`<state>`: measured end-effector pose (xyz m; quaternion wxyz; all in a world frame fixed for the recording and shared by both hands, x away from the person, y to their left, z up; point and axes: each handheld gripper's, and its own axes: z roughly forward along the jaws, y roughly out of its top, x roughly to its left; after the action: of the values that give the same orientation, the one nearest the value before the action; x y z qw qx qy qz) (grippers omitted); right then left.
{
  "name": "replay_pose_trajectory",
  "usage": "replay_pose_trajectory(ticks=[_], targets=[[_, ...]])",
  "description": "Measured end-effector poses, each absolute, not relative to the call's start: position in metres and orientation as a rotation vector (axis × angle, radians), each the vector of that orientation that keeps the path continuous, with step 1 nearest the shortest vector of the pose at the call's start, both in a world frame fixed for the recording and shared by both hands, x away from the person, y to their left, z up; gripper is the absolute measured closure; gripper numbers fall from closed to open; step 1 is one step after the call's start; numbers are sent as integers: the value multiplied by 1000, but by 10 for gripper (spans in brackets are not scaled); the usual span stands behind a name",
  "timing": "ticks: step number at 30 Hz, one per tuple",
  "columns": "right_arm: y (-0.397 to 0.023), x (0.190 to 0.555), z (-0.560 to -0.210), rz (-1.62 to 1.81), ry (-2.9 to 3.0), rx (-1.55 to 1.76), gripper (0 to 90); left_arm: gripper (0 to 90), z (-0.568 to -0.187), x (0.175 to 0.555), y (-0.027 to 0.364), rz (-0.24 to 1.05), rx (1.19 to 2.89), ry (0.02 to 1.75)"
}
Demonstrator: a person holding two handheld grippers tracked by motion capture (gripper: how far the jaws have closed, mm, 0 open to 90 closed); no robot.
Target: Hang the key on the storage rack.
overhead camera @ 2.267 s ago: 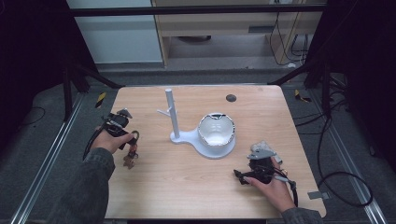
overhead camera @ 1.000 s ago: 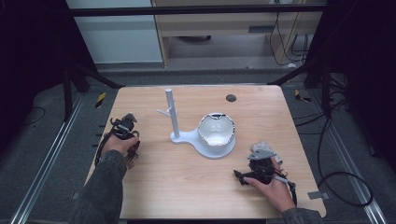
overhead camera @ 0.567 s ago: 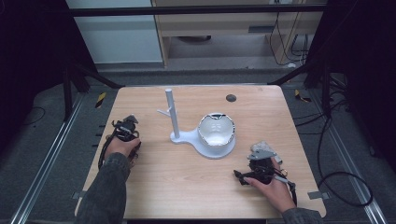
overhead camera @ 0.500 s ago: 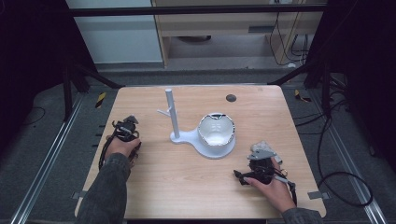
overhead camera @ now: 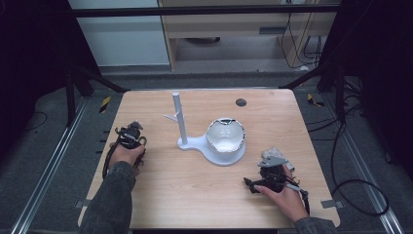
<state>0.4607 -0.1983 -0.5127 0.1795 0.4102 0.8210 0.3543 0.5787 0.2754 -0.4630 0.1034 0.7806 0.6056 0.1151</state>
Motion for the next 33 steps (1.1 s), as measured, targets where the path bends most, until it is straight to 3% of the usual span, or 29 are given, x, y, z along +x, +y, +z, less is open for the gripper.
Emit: replay_pose_trajectory(ticks=[33], targets=[[-198, 460, -513, 1001, 2321, 1160, 34, 659, -407, 503, 267, 608, 2012, 1284]])
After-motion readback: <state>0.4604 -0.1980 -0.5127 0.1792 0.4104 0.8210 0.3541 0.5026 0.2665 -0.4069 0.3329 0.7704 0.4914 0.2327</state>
